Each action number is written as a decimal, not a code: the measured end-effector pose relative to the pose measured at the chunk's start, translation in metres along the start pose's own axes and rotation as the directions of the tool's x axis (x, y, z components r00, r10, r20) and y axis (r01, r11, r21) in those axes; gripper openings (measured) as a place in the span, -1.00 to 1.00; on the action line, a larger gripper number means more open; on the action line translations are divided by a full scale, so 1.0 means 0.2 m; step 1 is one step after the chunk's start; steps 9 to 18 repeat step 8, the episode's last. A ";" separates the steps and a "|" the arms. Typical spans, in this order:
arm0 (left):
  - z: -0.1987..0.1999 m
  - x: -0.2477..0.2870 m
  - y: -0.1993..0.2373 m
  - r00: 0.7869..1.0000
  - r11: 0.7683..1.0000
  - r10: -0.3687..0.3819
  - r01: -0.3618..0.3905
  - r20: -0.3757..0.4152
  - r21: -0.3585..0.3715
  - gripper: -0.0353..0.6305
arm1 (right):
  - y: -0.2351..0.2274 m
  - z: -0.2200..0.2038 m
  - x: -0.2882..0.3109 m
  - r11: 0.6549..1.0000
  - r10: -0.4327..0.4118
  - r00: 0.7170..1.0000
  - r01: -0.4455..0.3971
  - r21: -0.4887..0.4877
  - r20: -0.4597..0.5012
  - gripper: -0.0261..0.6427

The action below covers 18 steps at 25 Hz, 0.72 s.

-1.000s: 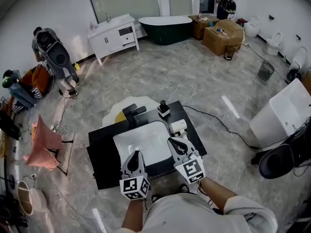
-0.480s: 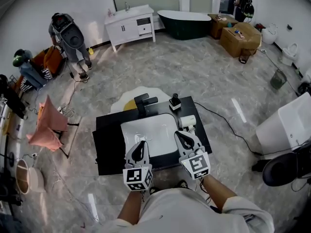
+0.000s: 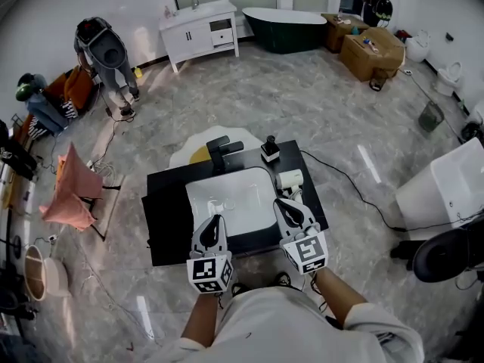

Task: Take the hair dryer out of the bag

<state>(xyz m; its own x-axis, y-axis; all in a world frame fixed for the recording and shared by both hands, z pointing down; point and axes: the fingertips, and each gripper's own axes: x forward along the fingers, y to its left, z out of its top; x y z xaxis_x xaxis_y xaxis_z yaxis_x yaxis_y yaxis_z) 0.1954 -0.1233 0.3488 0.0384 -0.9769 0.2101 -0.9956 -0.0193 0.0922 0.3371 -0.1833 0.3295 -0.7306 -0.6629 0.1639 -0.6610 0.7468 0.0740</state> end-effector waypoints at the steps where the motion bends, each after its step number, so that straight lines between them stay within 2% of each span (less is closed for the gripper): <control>1: 0.00 0.00 0.00 1.000 1.000 -0.003 0.003 0.002 0.001 -0.79 | 0.00 0.00 -0.01 1.000 -0.005 1.000 0.005 -0.002 0.001 -0.93; 18: 0.00 -0.02 -0.01 1.000 1.000 -0.018 0.018 0.003 0.008 -0.79 | 0.02 0.01 -0.04 1.000 -0.021 1.000 0.021 0.008 0.004 -0.93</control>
